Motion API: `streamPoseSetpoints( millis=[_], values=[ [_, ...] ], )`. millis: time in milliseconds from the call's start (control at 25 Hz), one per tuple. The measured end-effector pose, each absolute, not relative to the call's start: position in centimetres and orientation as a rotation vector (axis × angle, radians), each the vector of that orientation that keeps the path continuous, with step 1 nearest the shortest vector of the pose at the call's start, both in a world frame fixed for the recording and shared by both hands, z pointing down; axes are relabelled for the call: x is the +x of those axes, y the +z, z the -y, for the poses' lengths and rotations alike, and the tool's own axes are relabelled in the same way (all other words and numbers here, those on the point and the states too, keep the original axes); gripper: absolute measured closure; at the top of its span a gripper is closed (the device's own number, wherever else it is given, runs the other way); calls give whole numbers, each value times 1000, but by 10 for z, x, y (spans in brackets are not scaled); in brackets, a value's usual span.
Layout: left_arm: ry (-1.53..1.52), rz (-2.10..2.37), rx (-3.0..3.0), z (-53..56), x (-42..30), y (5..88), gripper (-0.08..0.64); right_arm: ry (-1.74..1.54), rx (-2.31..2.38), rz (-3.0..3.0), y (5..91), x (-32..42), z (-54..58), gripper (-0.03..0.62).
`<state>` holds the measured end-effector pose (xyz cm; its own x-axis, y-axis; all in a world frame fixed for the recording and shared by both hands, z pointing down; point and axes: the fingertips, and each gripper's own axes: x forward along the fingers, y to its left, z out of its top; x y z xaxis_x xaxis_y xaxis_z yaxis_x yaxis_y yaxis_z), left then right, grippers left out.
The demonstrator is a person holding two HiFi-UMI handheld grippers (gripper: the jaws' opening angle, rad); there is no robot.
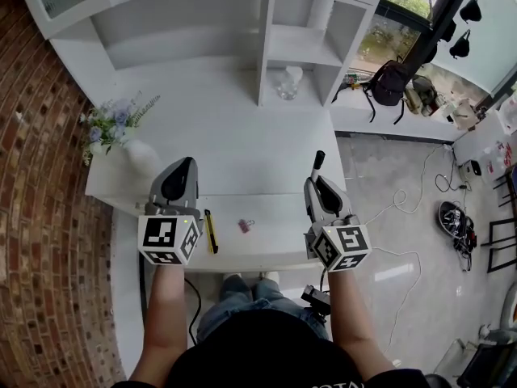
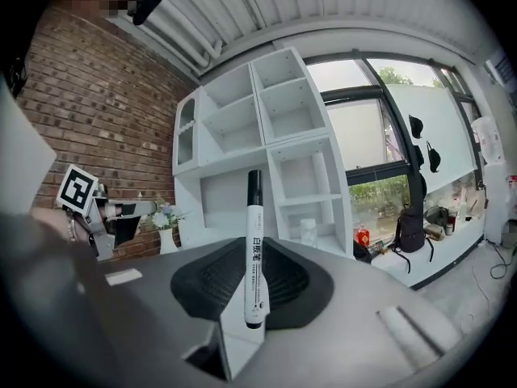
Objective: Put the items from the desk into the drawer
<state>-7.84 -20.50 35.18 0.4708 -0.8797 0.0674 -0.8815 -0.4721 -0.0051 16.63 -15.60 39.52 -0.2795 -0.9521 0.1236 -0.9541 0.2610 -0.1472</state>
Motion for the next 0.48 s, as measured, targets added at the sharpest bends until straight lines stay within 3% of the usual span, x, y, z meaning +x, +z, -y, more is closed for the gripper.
streamPoseSetpoints(
  millis=[480],
  values=[
    [174, 1528, 2614, 192, -62, 394, 561, 496, 1792, 2320, 480, 180, 121, 512]
  ],
)
